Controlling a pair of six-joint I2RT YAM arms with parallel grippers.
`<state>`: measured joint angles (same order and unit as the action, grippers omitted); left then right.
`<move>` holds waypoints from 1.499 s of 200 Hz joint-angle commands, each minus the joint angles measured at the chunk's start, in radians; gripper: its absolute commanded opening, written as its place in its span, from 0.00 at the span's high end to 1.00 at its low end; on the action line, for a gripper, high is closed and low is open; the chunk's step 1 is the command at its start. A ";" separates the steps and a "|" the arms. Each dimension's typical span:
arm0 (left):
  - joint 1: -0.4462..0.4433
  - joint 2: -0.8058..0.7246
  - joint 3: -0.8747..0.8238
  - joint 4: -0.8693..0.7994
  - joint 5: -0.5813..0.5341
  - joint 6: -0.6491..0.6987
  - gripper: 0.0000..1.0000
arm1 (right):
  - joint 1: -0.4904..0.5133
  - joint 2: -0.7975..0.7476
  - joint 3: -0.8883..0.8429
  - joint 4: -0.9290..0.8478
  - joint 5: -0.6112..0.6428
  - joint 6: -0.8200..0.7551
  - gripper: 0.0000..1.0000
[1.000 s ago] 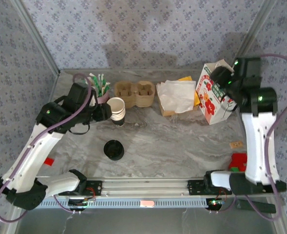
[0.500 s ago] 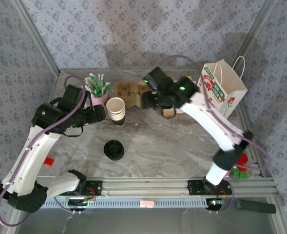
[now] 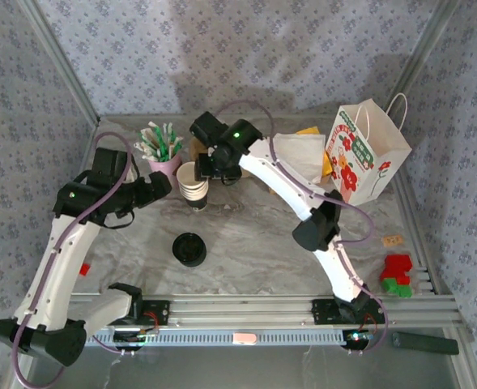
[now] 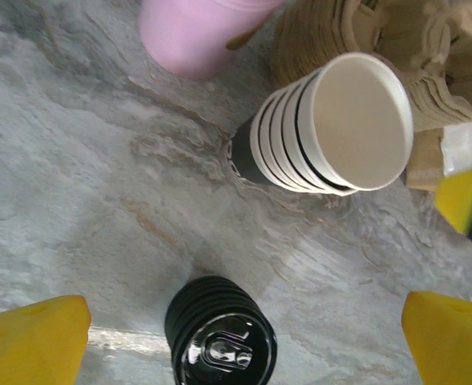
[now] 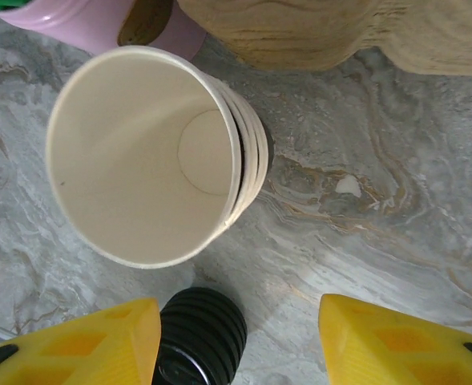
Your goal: Pack the takeout coffee
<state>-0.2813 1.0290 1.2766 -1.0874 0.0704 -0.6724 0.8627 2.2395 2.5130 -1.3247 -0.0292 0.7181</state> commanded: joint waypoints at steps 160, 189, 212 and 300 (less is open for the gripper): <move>0.010 -0.062 -0.117 0.089 0.121 -0.053 0.00 | -0.052 0.073 0.079 0.072 -0.028 0.016 0.56; 0.009 -0.069 -0.103 0.064 0.106 -0.042 0.00 | -0.067 0.096 0.085 0.087 -0.028 0.013 0.67; 0.010 -0.074 -0.096 0.045 0.088 -0.033 0.00 | -0.067 0.106 0.085 0.114 -0.048 0.014 0.69; 0.010 -0.075 -0.098 0.041 0.081 -0.033 0.00 | -0.061 0.127 0.085 0.151 -0.075 0.008 0.65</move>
<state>-0.2802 0.9619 1.1549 -1.0256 0.1642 -0.7162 0.7967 2.3291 2.5649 -1.1694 -0.0944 0.7258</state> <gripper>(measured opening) 0.994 0.348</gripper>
